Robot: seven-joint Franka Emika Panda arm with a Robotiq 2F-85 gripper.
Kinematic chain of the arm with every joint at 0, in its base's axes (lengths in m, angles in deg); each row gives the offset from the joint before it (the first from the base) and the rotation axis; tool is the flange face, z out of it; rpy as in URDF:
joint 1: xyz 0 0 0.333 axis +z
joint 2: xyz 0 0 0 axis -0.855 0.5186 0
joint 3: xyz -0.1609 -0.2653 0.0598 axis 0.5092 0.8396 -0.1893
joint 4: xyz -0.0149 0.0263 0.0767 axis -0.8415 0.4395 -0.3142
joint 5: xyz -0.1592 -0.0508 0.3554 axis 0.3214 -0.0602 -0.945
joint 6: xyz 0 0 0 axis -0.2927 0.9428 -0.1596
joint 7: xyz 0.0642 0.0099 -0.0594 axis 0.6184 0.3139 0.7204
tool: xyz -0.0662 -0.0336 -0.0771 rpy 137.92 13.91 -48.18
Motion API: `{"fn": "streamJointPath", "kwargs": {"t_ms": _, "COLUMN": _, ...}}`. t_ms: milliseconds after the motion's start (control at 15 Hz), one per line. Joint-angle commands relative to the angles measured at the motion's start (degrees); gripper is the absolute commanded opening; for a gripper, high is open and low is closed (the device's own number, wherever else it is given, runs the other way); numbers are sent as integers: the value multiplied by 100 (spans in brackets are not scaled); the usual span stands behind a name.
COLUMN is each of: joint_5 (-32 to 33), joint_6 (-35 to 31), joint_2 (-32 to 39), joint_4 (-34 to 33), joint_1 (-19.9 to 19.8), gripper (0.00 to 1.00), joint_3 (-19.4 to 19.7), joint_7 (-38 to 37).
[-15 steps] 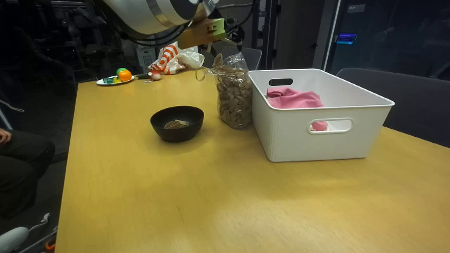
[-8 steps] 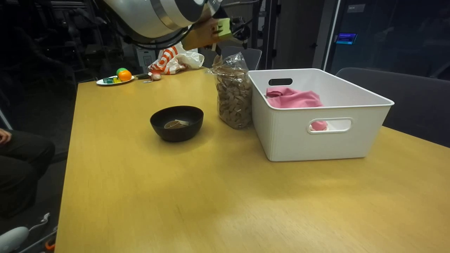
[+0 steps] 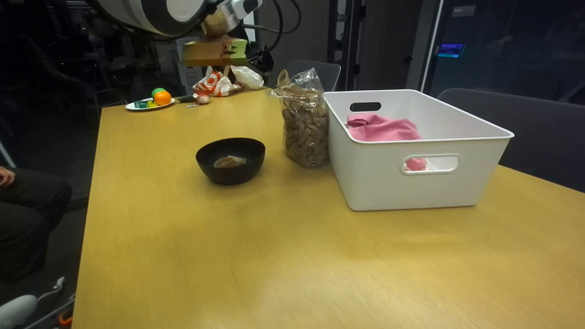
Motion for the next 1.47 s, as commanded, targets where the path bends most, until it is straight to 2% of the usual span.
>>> {"fn": "streamJointPath", "kwargs": {"t_ms": 0, "joint_5": 83, "joint_6": 730, "joint_2": -697, "joint_4": 321, "joint_1": -191, "gripper": 100, "joint_3": 250, "joint_7": 386}}
{"fn": "streamJointPath", "kwargs": {"t_ms": 133, "joint_5": 245, "joint_6": 1190, "joint_2": -815, "joint_4": 371, "joint_1": -300, "gripper": 100, "joint_3": 368, "joint_7": 417}}
{"fn": "streamJointPath", "kwargs": {"t_ms": 200, "joint_5": 453, "joint_6": 1316, "joint_2": -800, "joint_4": 386, "joint_1": -60, "gripper": 100, "joint_3": 684, "joint_7": 327}}
{"fn": "streamJointPath", "kwargs": {"t_ms": 400, "joint_5": 657, "joint_6": 1548, "joint_2": -776, "joint_4": 448, "joint_1": -8, "gripper": 100, "joint_3": 876, "joint_7": 334}}
{"fn": "streamJointPath", "kwargs": {"t_ms": 533, "joint_5": 867, "joint_6": 1699, "joint_2": -735, "joint_4": 484, "joint_1": -16, "gripper": 100, "joint_3": 901, "joint_7": 161}}
{"fn": "streamJointPath", "kwargs": {"t_ms": 1000, "joint_5": 1556, "joint_6": 2830, "joint_2": -789, "joint_4": 300, "joint_1": 40, "gripper": 100, "joint_3": 804, "joint_7": -236}}
{"fn": "streamJointPath", "kwargs": {"t_ms": 1400, "joint_5": 1578, "joint_6": 3192, "joint_2": -706, "joint_4": 140, "joint_1": 173, "gripper": 100, "joint_3": 796, "joint_7": -313}}
